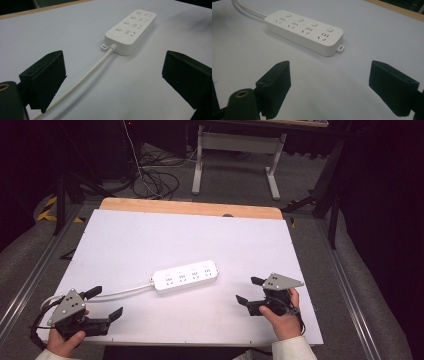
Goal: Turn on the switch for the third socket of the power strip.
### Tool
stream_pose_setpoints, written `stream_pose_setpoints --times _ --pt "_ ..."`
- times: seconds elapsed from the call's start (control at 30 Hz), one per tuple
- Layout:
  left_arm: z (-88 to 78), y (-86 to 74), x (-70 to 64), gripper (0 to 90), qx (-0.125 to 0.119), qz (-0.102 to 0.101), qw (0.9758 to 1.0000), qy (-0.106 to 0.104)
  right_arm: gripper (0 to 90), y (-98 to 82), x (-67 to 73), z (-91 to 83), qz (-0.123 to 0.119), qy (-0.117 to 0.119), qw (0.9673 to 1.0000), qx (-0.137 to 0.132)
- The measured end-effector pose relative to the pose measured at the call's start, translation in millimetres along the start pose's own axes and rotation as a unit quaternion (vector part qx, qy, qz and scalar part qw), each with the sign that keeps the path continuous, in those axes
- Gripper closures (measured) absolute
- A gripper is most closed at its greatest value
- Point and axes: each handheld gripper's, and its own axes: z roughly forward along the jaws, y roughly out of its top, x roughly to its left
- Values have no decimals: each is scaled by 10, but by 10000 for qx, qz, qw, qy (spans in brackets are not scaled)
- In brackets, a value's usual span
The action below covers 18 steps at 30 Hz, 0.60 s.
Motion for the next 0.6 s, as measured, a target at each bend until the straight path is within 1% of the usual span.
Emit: stream_pose_setpoints --times 0.1,0.13,0.2,0.23,0.3,0.33,0.37,0.43,0.5,0.57,0.6 --pt "2 -3 0 61 19 30 10000 17 182 -76 4 -2 -47 -109 9999 43" --pt "6 -4 -3 62 11 86 9999 62 182 -111 4 -3 -47 -135 9999 45" --pt "17 -13 -13 64 -15 100 9999 83 182 -199 -7 -13 18 -204 9998 51" --pt "29 -23 -15 65 -11 168 9998 123 182 -224 -16 -16 28 -203 9998 59" --pt "38 -31 -15 69 49 257 9996 91 182 -274 -33 -21 17 -215 9997 120" --pt "38 -31 -15 69 49 257 9996 91 182 -301 -40 -23 24 -225 9996 152" --pt "42 -35 -16 69 71 307 9995 95 182 -301 -40 -23 24 -225 9996 152" --pt "51 -44 -19 69 74 346 9993 95 182 -358 -54 -22 71 -206 9995 215" --pt "53 -51 -11 69 70 351 9993 76 182 -439 -62 -16 84 -212 9991 364" --pt "54 -62 -9 69 77 279 9996 50 187 -461 -61 -16 93 -219 9989 403" --pt "51 -70 -3 69 94 277 9996 48 196 -496 -45 -25 107 -256 9986 443"
